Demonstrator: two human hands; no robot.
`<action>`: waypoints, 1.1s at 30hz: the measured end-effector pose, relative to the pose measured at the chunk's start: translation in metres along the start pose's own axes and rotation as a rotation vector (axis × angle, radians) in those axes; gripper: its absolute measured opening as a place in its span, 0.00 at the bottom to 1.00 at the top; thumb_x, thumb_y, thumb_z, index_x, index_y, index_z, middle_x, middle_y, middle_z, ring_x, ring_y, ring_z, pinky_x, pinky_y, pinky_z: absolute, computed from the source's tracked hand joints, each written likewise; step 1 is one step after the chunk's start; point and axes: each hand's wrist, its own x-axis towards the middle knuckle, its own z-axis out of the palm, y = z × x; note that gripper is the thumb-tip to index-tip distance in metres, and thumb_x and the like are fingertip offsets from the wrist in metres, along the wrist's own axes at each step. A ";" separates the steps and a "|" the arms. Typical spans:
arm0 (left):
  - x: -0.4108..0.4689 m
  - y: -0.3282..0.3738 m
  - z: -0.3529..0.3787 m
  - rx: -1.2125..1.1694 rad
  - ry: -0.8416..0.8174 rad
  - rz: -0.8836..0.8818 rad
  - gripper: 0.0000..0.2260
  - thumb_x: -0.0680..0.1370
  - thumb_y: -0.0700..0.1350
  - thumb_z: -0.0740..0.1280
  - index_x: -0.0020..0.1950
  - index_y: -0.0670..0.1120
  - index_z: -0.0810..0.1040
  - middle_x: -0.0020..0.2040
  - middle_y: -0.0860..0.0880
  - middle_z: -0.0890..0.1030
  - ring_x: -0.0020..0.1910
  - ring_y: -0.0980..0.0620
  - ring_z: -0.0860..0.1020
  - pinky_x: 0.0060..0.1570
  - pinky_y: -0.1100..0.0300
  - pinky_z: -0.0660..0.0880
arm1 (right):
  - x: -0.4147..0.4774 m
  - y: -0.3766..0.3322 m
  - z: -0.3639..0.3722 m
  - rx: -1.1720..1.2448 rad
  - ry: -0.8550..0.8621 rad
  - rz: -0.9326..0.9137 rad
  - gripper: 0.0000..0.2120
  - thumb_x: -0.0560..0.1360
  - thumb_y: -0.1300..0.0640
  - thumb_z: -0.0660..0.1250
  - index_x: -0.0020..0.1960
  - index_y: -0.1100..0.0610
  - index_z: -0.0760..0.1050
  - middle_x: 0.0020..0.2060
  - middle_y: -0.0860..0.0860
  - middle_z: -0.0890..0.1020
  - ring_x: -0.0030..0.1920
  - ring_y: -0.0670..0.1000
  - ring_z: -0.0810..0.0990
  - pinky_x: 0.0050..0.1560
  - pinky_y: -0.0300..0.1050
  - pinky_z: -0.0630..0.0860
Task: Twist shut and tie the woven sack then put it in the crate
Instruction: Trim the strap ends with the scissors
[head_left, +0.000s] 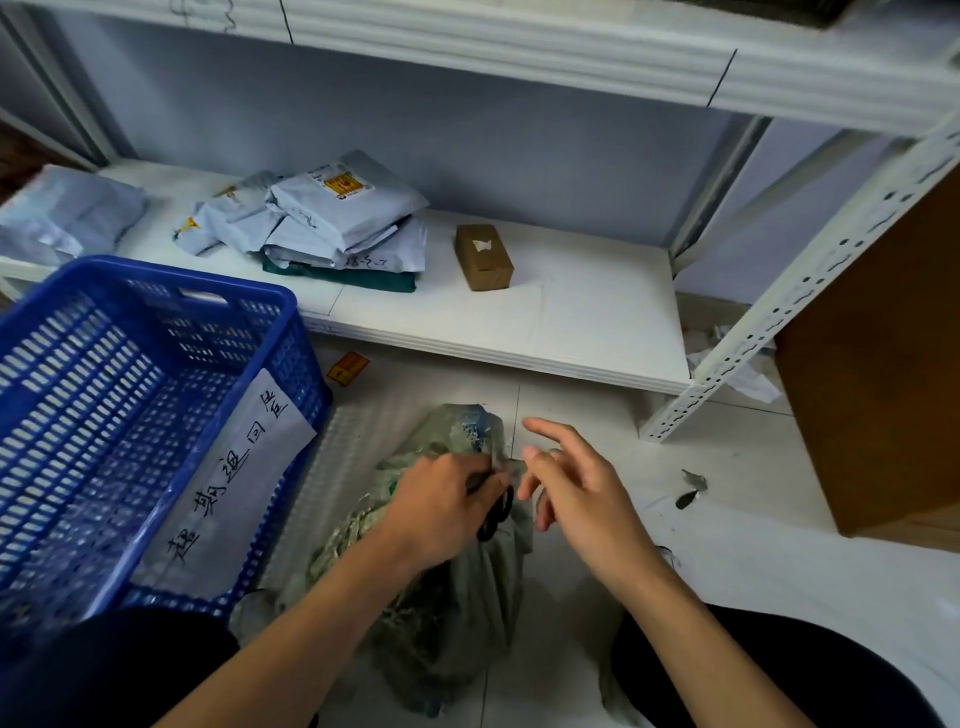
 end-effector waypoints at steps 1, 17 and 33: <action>-0.001 0.001 0.000 0.051 -0.027 0.037 0.09 0.82 0.52 0.64 0.48 0.50 0.82 0.43 0.48 0.85 0.42 0.47 0.82 0.40 0.56 0.74 | -0.001 -0.006 -0.001 0.108 -0.040 0.032 0.12 0.84 0.53 0.61 0.65 0.44 0.75 0.36 0.53 0.84 0.29 0.51 0.75 0.37 0.43 0.75; -0.013 -0.001 0.012 0.287 -0.142 0.255 0.16 0.83 0.57 0.59 0.50 0.47 0.79 0.43 0.47 0.83 0.39 0.47 0.80 0.37 0.58 0.69 | -0.001 -0.013 -0.008 0.219 -0.187 0.220 0.25 0.83 0.43 0.57 0.52 0.64 0.80 0.41 0.63 0.87 0.33 0.55 0.79 0.43 0.49 0.78; -0.005 -0.010 0.016 0.310 -0.018 0.308 0.17 0.80 0.59 0.59 0.56 0.51 0.81 0.44 0.49 0.85 0.41 0.46 0.83 0.38 0.58 0.74 | 0.006 0.008 -0.012 0.005 -0.093 0.093 0.03 0.77 0.59 0.73 0.48 0.59 0.84 0.37 0.57 0.86 0.31 0.50 0.79 0.37 0.43 0.78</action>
